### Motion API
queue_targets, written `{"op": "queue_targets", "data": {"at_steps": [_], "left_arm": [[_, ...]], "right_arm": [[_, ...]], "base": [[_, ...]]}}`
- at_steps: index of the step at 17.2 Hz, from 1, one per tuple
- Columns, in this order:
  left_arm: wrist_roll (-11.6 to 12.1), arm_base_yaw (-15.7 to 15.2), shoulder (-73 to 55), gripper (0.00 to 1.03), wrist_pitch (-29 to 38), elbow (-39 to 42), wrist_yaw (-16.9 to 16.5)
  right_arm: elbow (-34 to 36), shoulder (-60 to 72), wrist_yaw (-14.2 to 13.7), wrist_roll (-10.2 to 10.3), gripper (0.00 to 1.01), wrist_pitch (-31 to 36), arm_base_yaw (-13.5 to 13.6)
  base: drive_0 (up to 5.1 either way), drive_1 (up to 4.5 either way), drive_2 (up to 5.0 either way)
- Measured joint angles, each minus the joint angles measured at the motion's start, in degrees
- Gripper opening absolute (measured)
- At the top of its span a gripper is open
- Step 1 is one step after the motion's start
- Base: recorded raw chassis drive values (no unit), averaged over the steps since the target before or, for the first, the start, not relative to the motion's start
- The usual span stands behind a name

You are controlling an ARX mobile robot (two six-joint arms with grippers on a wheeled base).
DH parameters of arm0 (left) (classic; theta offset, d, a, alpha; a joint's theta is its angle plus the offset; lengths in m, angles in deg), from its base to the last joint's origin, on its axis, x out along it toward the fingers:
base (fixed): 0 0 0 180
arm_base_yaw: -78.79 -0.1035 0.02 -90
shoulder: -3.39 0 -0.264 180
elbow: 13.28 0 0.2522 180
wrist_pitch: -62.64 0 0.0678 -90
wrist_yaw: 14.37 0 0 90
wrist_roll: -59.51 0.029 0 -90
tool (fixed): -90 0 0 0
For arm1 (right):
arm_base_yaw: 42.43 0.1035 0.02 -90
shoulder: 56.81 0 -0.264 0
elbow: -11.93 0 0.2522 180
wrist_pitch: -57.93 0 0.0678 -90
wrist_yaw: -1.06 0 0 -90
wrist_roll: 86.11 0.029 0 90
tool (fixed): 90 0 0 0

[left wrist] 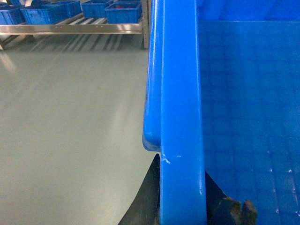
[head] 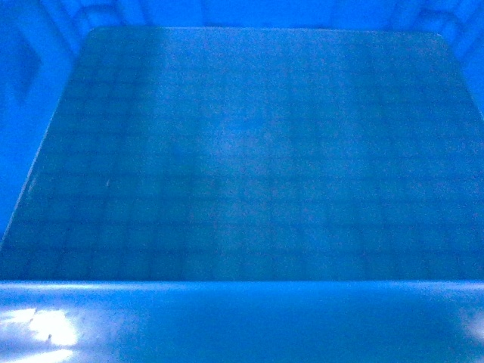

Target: Place box next to blue box on left shelf

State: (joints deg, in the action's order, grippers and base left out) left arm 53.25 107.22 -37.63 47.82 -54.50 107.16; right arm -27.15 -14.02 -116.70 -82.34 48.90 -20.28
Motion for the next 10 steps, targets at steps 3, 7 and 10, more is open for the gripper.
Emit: {"op": "queue_targets", "data": {"at_steps": [3, 7, 10], "left_arm": [[0.00, 0.00, 0.02, 0.07, 0.09, 0.00, 0.02], [0.02, 0.00, -0.02, 0.07, 0.07, 0.00, 0.00], [0.00, 0.00, -0.02, 0.07, 0.17, 0.00, -0.02]], "right_arm": [[0.00, -0.04, 0.00, 0.00, 0.10, 0.02, 0.00], [0.00, 0.00, 0.00, 0.00, 0.10, 0.00, 0.00], [0.00, -0.07, -0.02, 0.00, 0.10, 0.07, -0.02]], "base": [[-1.5, -1.54, -1.5], [-1.5, -1.54, -1.5], [-1.5, -1.54, -1.5]]}}
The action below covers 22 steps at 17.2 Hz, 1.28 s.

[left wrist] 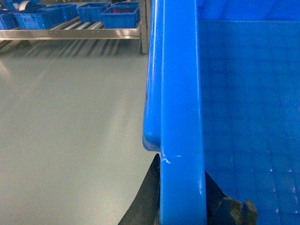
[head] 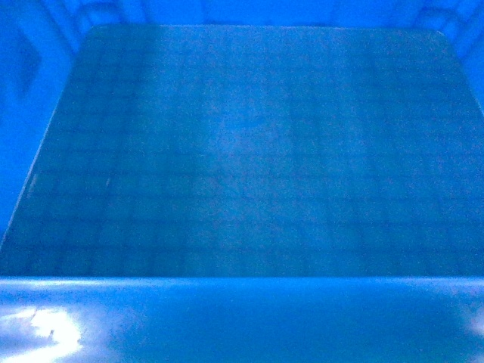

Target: Place box next to blue box on left shelf

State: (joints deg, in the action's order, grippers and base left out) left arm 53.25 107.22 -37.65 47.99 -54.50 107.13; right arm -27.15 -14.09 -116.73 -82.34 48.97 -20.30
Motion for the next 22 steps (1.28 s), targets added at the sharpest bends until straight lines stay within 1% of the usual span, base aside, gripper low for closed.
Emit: {"op": "queue_targets", "data": {"at_steps": [5, 22], "left_arm": [[0.00, 0.00, -0.04, 0.07, -0.37, 0.00, 0.07], [-0.04, 0.00, -0.17, 0.07, -0.33, 0.00, 0.02]], "right_arm": [[0.00, 0.26, 0.02, 0.00, 0.10, -0.02, 0.02], [0.00, 0.28, 0.02, -0.11, 0.10, -0.09, 0.02]], "base": [[-1.5, -1.54, -1.5], [0.0, 4.09, -4.2]]}}
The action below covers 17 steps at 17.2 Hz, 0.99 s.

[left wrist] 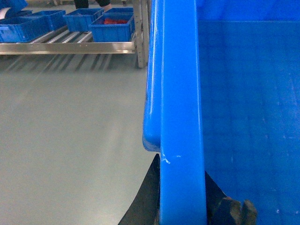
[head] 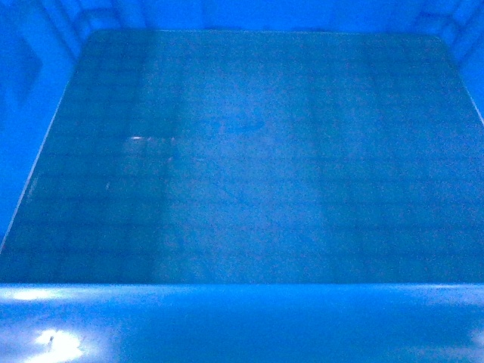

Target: Place box next to blue box on left shelf

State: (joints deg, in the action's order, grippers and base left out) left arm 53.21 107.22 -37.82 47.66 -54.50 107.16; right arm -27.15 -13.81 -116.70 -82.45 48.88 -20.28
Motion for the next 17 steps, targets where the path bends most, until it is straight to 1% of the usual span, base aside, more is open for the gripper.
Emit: {"op": "queue_targets", "data": {"at_steps": [17], "left_arm": [[0.02, 0.00, 0.07, 0.07, 0.22, 0.00, 0.00]], "right_arm": [[0.00, 0.00, -0.02, -0.04, 0.10, 0.17, 0.00]], "base": [[0.0, 4.16, -4.1]]}}
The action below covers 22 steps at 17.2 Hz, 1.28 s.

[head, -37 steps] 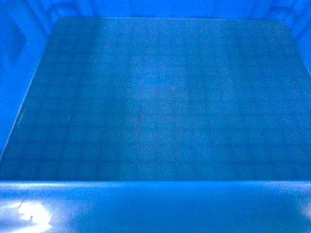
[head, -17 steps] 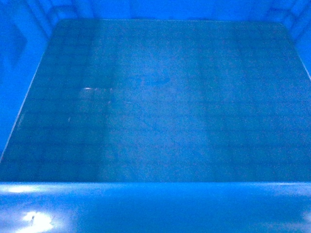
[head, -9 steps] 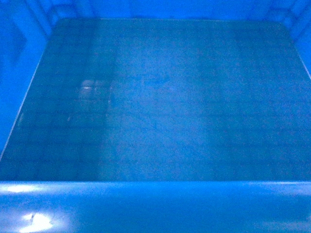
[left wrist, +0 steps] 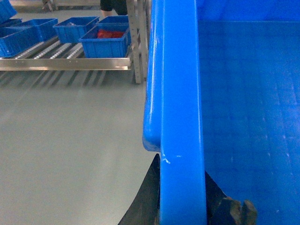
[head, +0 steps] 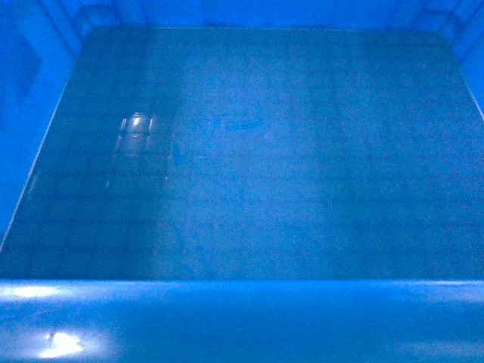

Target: Place box next to blue box on left shelf

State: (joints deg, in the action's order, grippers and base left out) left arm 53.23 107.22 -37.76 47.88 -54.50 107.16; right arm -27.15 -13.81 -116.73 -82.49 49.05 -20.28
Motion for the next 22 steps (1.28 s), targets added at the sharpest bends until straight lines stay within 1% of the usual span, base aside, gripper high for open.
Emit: {"op": "queue_targets", "data": {"at_steps": [22], "left_arm": [[0.02, 0.00, 0.00, 0.07, 0.00, 0.00, 0.00]], "right_arm": [[0.00, -0.02, -0.02, 0.00, 0.10, -0.04, -0.02]], "base": [[0.0, 4.16, -4.1]]}}
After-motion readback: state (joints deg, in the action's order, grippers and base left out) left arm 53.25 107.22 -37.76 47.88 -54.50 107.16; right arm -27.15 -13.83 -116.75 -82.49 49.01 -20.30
